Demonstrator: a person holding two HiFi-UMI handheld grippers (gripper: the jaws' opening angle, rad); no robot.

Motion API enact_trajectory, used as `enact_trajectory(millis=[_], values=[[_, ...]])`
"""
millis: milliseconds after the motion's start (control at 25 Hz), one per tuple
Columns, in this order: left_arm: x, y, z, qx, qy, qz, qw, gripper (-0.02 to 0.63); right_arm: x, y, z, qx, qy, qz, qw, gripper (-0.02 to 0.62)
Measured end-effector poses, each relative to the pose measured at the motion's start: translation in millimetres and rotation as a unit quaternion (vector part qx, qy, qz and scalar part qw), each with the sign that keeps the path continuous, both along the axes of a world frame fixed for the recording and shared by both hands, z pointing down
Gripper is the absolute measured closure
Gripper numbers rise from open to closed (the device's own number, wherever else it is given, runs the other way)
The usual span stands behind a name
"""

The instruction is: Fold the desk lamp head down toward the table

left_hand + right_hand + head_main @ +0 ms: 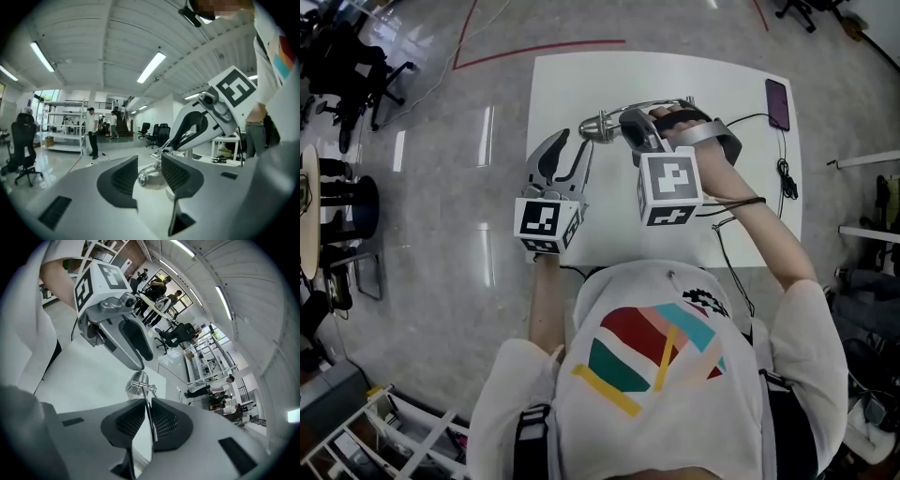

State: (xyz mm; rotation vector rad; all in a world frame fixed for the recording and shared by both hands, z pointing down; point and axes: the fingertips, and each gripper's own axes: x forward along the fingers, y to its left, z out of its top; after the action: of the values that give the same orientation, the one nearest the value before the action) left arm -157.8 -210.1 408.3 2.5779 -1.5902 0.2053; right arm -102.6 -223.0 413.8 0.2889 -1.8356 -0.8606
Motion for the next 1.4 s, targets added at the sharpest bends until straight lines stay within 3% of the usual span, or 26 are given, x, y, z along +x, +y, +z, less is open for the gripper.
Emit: enact_trajectory(millis=[200, 280, 480, 640, 760, 840, 960, 1040, 1080, 1240, 1400], values=[[49, -9, 7, 0.016, -0.117, 0.087, 0.9893, 0.422, 0, 0, 3, -0.028, -0.016, 0.006, 0.999, 0.558], [62, -8, 10, 0.022, -0.146, 0.105, 0.9834, 0.457, -1, 1, 1, -0.045, -0.04, 0.013, 0.998, 0.557], [66, -13, 11, 0.017, -0.176, 0.114, 0.9775, 0.52, 2, -1, 1, -0.048, -0.065, 0.024, 0.996, 0.554], [69, -14, 14, 0.005, -0.214, 0.137, 0.9673, 0.522, 2, 1, 0, -0.058, -0.076, 0.019, 0.995, 0.554], [69, -13, 15, 0.001, -0.225, 0.142, 0.9638, 0.522, 4, 3, -12, -0.073, -0.118, 0.03, 0.99, 0.554], [68, -13, 14, -0.009, -0.228, 0.151, 0.9618, 0.523, 14, 9, -33, -0.082, -0.187, 0.05, 0.978, 0.555], [67, -13, 15, -0.015, -0.241, 0.169, 0.9556, 0.532, 57, 11, -60, -0.132, -0.313, 0.12, 0.933, 0.555], [66, -13, 16, -0.018, -0.247, 0.176, 0.9527, 0.535, 89, 6, -57, -0.16, -0.35, 0.169, 0.907, 0.555], [67, -13, 17, -0.02, -0.25, 0.177, 0.9517, 0.537, 103, 5, -51, -0.171, -0.354, 0.186, 0.901, 0.555], [73, -13, 22, -0.027, -0.261, 0.184, 0.9472, 0.54, 138, 13, -24, -0.195, -0.333, 0.219, 0.897, 0.555], [76, -14, 25, -0.032, -0.269, 0.19, 0.9437, 0.543, 147, 12, -10, -0.18, -0.31, 0.223, 0.906, 0.555]])
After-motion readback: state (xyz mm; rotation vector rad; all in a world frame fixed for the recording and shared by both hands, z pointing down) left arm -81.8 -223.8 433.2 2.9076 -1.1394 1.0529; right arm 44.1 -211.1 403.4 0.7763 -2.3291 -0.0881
